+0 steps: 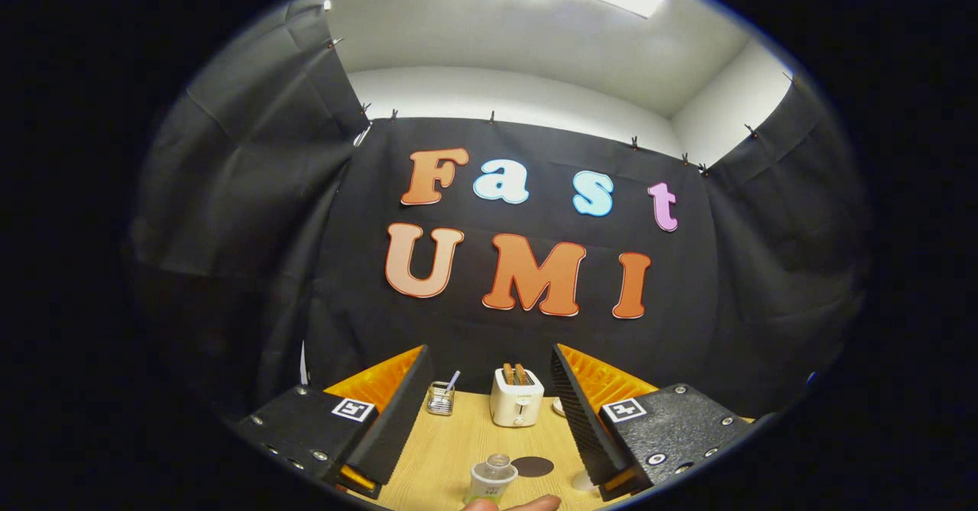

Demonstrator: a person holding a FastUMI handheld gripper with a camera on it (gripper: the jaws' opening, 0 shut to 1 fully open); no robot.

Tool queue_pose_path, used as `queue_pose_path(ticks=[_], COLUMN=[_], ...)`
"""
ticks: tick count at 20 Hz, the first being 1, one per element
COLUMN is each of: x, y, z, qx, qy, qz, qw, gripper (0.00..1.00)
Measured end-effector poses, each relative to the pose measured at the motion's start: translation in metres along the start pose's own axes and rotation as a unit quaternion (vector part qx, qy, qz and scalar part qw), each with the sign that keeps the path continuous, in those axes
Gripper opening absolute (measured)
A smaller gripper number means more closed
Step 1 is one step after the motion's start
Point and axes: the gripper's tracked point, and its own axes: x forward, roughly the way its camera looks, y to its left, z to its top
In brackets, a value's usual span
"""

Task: Take the bottle from table, then pour the juice into the cup, finally place the bottle on the coaster

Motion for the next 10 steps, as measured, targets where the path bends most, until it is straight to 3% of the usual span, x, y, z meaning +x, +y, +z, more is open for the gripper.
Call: queue_pose_path(ticks=[3,7,10], x=[0.000,-0.003,0.001], y=[0.002,-0.020,-0.015], z=[-0.004,-0.008,-0.019], qx=[-0.013,-0.040,-0.029], qy=[0.005,0.004,0.000], qz=[0.013,-0.028,-0.020], qw=[1.000,0.999,0.999], gripper=[0.93,0.93,0.93])
